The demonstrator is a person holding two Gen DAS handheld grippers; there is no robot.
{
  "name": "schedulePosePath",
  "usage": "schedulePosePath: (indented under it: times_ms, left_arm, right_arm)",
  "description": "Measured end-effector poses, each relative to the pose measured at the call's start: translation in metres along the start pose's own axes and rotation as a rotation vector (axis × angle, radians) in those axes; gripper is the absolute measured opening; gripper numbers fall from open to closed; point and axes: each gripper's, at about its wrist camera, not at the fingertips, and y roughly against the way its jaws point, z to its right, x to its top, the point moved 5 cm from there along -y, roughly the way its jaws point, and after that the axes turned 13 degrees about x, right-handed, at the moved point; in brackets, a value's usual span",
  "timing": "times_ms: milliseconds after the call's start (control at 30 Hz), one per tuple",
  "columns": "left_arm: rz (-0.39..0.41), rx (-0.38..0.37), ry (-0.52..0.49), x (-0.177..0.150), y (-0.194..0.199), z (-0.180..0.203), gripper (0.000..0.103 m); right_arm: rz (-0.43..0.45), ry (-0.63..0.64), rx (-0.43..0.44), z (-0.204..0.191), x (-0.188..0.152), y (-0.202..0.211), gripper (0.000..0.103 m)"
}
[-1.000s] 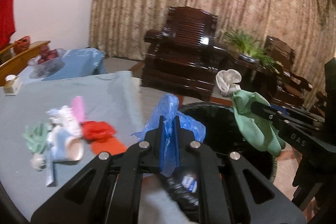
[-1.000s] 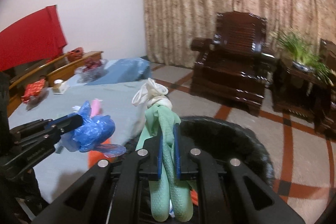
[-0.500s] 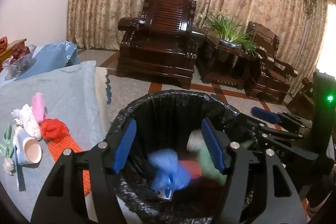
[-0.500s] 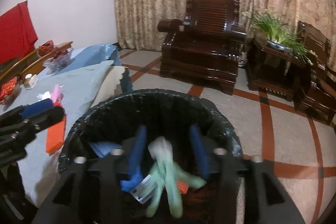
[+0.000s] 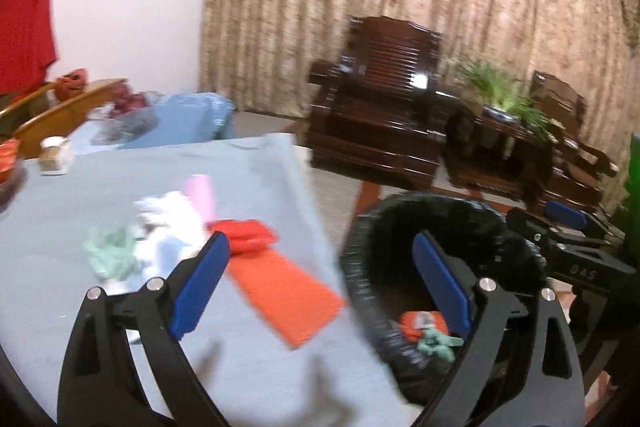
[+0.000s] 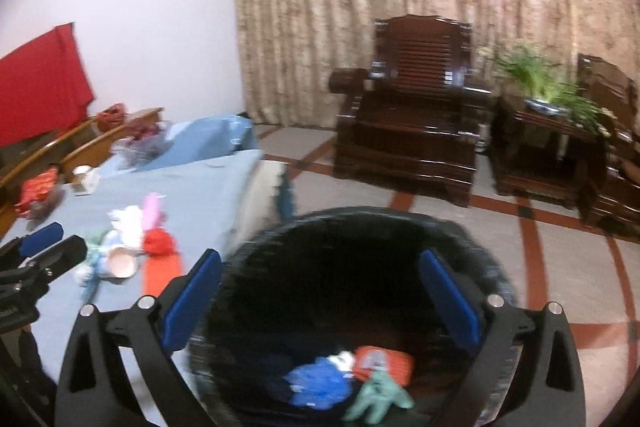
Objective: Collect trash
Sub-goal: 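Grasp the toothpaste tube with the left gripper while the right grasps the orange mesh sleeve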
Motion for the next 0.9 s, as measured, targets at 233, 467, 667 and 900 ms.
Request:
schedulePosePath:
  times_ms: [233,467,667,900]
  left_arm:
    - [-0.002,0.17,0.039,-0.009,0.008,-0.076,0.09]
    - [-0.051,0.269,0.082,-0.035,0.004,-0.136,0.09]
    - [-0.078,0.308,0.101,-0.051,-0.005,-0.158,0.09]
    - [-0.121,0.317,0.115,-0.067,-0.023,-0.169,0.087]
  right_arm:
    - [-0.014,0.062,0.138,-0.071,-0.006,-0.029,0.097]
    - [-0.074,0.139,0.248,-0.13,-0.024,-0.067,0.097]
    - [-0.142,0.179,0.298,-0.162,-0.043,-0.101,0.09]
    - [-0.211,0.188,0.279,-0.166,-0.057,-0.142,0.084]
